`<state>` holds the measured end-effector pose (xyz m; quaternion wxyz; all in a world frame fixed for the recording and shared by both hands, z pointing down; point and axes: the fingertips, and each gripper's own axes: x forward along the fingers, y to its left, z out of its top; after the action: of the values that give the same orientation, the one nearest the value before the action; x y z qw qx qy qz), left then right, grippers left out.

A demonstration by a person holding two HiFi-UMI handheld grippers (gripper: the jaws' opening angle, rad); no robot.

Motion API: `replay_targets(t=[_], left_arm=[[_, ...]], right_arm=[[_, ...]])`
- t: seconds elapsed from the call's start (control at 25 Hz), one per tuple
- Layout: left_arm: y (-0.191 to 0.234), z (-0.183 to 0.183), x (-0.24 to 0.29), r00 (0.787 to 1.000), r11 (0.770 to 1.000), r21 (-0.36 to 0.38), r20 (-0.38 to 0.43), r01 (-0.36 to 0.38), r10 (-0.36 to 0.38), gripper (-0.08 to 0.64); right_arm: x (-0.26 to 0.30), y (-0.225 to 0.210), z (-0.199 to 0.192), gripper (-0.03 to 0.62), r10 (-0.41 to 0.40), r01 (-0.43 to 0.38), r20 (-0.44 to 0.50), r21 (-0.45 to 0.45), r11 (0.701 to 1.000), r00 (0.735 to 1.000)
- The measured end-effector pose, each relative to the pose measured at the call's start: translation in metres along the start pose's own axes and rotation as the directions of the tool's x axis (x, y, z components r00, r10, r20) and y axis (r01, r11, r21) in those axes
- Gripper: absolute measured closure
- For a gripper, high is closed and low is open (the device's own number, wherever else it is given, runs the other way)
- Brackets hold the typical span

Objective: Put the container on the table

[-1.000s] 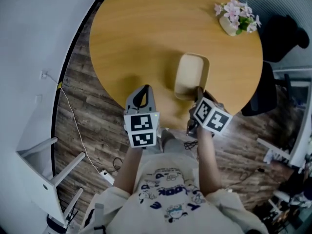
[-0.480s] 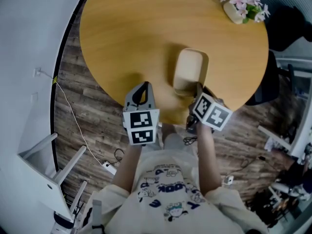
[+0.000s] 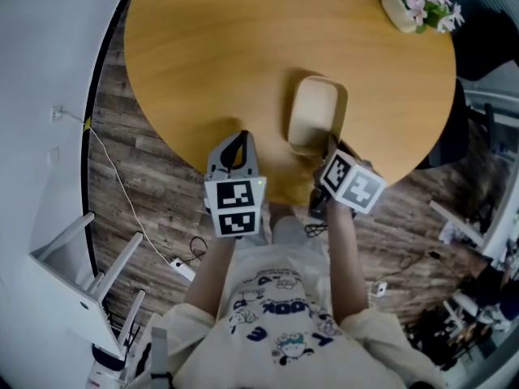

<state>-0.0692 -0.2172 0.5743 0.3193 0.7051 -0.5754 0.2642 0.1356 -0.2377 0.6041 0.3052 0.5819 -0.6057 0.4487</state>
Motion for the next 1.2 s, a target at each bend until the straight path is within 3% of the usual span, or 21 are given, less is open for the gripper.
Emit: replay_targets(t=[0.32,0.72,0.96,1.2], left_arm=[[0.004,-0.006,0.003,1.0,1.0,-0.012,-0.017,-0.002,0.002,0.557],[0.003,-0.003,0.002,1.0,1.0,-0.016,-0.007,-0.009,0.009,0.557],[0.003,0.016,-0.004,0.999,1.0,-0.004,0.041,-0.016,0.016,0.557],[-0.001,0.051,-0.015,0.991,1.0,0.023,0.131,-0.015,0.012,0.557]], right_arm=[[0.004,0.0,-0.006,0.58,-0.017,0.017,-0.033,0.018,1.0,0.999],[0.001,0.003,0.003,0.578,0.014,-0.014,-0.006,0.025,1.0,1.0],[-0.007,-0.005,0.012,0.578,0.004,-0.006,0.041,0.041,0.999,0.999],[-0.026,-0.011,0.033,0.578,-0.011,0.004,0.156,0.05,0.999,0.988]])
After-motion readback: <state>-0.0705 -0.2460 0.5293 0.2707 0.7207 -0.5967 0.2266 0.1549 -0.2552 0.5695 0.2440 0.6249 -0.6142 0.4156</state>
